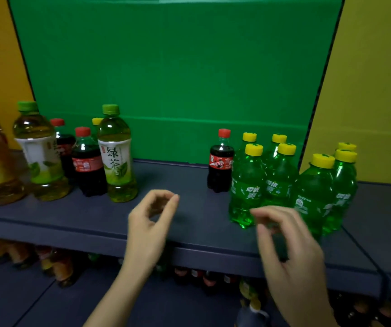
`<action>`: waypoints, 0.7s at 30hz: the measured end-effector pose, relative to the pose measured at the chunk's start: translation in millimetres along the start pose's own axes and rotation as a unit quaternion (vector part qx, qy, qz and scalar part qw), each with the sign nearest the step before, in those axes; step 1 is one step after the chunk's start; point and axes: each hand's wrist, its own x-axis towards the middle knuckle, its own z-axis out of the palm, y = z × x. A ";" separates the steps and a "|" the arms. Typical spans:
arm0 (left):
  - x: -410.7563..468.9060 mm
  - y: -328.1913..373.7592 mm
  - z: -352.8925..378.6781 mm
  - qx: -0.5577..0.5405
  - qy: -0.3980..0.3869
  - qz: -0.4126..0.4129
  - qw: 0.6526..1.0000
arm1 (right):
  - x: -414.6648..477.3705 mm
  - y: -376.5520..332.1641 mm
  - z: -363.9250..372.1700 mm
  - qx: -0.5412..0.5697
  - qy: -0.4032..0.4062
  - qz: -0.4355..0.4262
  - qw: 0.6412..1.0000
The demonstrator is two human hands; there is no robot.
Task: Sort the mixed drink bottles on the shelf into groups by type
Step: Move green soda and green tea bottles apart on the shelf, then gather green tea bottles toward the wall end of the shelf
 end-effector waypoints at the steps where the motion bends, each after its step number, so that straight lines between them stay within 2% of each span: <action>1: 3.3 -2.9 -13.0 0.017 0.011 0.004 1.000 | 1.2 -5.7 12.4 0.025 -0.039 0.002 0.999; 5: 22.5 -19.8 -60.5 0.097 0.060 0.012 0.993 | 16.6 -8.3 65.6 0.096 -0.144 0.085 0.981; 7: 34.7 -29.1 -83.5 0.141 0.088 0.023 0.986 | 32.3 0.7 90.5 0.094 -0.159 0.140 0.973; 12: 68.6 -47.3 -129.4 0.259 0.149 0.041 0.954 | 74.6 25.5 135.0 -0.021 -0.087 0.191 0.977; 21: 105.7 -80.8 -152.2 0.275 0.075 0.038 0.958 | 108.7 51.9 172.6 -0.130 -0.019 0.241 0.962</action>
